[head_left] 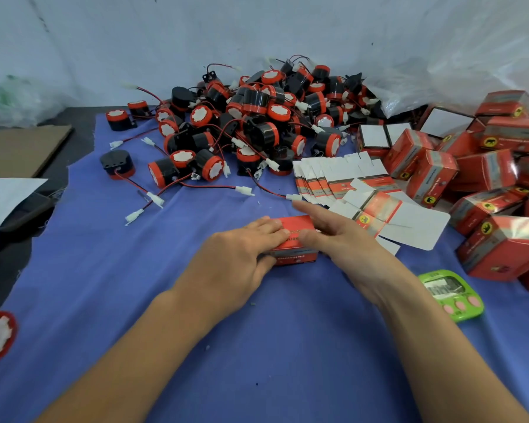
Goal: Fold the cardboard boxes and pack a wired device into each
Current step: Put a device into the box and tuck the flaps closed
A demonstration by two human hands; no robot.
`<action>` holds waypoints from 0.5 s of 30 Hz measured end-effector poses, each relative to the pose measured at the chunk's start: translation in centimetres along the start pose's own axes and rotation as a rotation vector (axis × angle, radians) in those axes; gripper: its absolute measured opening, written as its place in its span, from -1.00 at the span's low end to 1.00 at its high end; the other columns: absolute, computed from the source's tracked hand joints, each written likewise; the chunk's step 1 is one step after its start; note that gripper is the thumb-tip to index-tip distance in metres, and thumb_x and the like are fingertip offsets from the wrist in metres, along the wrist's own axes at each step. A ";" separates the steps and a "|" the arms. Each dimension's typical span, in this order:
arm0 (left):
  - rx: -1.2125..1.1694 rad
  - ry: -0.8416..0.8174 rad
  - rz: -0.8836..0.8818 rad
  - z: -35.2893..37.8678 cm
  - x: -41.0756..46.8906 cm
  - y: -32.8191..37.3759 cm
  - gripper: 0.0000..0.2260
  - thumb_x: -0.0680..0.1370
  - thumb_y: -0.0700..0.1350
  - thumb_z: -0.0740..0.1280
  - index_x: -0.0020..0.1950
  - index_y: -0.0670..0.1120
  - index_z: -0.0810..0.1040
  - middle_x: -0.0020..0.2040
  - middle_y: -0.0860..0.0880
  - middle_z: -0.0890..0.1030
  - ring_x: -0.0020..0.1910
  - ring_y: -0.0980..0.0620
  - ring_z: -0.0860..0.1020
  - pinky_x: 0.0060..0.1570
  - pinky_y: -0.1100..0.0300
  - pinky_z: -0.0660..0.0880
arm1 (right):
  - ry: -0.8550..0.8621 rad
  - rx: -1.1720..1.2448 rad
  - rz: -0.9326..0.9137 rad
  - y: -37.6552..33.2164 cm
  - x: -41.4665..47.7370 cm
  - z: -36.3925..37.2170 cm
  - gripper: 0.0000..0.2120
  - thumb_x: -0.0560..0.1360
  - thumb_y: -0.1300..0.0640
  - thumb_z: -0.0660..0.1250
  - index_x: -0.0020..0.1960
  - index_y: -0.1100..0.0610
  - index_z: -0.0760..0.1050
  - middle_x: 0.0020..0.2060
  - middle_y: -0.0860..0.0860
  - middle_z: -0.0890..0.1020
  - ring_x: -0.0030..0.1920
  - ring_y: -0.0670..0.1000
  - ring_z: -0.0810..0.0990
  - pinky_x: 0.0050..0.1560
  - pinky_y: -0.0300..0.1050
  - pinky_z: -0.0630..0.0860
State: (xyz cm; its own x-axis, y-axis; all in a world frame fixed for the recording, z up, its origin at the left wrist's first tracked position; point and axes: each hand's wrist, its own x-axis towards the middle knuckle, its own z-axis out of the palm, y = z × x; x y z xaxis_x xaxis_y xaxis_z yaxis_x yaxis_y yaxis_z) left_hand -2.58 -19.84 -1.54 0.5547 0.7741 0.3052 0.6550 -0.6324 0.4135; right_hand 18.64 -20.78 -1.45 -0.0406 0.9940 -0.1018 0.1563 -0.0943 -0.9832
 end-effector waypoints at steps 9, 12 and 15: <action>-0.279 0.203 -0.307 2.2 1.1 -0.4 -0.47 0.57 0.17 0.39 0.54 0.19 0.41 0.39 0.34 0.39 0.37 0.46 0.29 0.36 0.38 0.31 | 0.007 -0.163 0.047 -0.2 0.6 0.2 -0.45 0.57 0.12 0.42 0.50 -0.18 0.41 0.28 -0.09 0.62 0.20 -0.10 0.62 0.30 -0.10 0.53; -0.359 0.093 -0.369 2.0 1.7 -0.6 -0.51 0.45 0.28 0.35 0.39 0.30 0.50 0.18 0.36 0.57 0.14 0.39 0.54 0.05 0.55 0.40 | 0.023 -0.392 0.032 -0.2 0.2 1.0 -0.27 0.47 -0.20 0.28 0.60 -0.23 0.14 0.34 -0.14 0.51 0.25 -0.03 0.57 0.26 -0.03 0.48; -0.543 0.155 -0.343 1.4 1.8 -0.9 -0.69 0.38 0.09 0.49 0.08 0.38 0.63 0.05 0.31 0.68 0.10 0.30 0.62 0.07 0.42 0.52 | 0.028 -0.457 0.009 -0.7 -0.2 1.2 -0.42 0.34 -0.24 0.30 0.35 -0.21 0.35 0.14 -0.15 0.56 0.01 -0.09 0.59 -0.05 -0.13 0.49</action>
State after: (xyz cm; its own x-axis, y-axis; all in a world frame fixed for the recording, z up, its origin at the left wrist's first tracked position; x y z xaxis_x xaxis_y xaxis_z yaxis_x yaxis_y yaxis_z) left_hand -1.43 -17.89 -2.54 0.2538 0.9498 0.1829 0.4072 -0.2764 0.8705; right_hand 17.37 -20.96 -0.90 -0.0114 0.9950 -0.0993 0.5764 -0.0746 -0.8137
